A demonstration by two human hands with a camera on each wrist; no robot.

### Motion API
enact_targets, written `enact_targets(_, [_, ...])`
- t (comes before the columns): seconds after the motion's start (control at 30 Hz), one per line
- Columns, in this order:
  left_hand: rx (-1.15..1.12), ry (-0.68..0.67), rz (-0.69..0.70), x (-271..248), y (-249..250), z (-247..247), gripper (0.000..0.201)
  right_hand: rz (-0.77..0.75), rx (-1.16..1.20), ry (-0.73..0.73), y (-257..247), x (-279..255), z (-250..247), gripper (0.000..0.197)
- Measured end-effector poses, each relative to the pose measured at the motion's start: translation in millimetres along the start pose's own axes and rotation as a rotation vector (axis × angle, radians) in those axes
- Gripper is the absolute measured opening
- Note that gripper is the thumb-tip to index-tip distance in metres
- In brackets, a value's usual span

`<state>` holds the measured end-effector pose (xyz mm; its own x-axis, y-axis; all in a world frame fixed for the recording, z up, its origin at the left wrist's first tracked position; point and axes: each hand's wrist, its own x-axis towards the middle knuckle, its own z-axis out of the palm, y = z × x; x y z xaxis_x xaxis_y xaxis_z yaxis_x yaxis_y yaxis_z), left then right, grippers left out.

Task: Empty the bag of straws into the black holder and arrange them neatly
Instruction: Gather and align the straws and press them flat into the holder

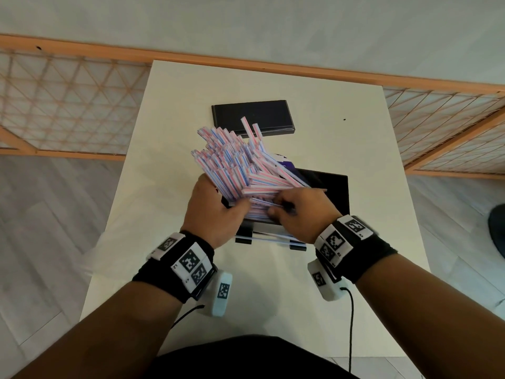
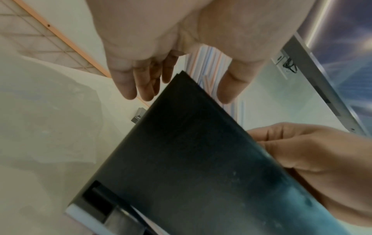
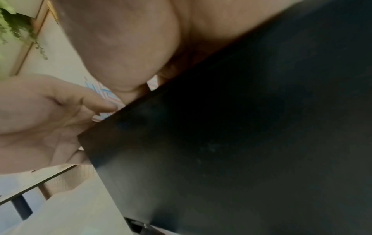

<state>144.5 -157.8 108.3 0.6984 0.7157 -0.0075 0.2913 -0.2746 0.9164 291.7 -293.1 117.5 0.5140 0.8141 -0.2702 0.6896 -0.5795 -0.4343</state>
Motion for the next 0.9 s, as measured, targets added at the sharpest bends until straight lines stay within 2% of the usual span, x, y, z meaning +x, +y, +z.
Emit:
enact_targets(0.1, [-0.168,-0.006,-0.082,2.4,3.6,-2.0,0.032,-0.009,0.005,-0.028,0.5,0.9,-1.8,0.030])
enact_targets(0.2, [-0.309,0.012,-0.165,4.2,2.1,3.4,0.056,0.012,-0.045,-0.051,0.8,1.8,-2.5,0.030])
enact_targets(0.3, [-0.415,0.030,-0.234,2.3,4.7,9.8,0.066,0.030,-0.104,-0.099,-2.7,3.5,-1.2,0.037])
enact_targets(0.43, [-0.372,-0.002,-0.246,2.3,6.9,14.8,0.065,-0.043,0.024,-0.120,-5.9,4.7,-1.2,0.034])
enact_targets(0.53, [-0.345,-0.016,-0.259,4.2,6.6,14.3,0.066,-0.010,-0.018,-0.141,-8.0,4.6,1.9,0.048])
enact_targets(0.7, [-0.371,-0.022,-0.277,3.5,8.7,13.8,0.068,-0.023,0.178,-0.216,-9.1,2.4,-3.0,0.046])
enact_targets(0.77, [-0.411,0.027,-0.272,3.7,10.4,12.5,0.071,-0.035,0.152,-0.227,-9.7,2.1,-5.9,0.045])
enact_targets(0.9, [-0.492,0.279,-0.233,7.3,24.5,-2.5,0.055,-0.132,0.180,-0.211,-12.4,3.0,-5.0,0.047])
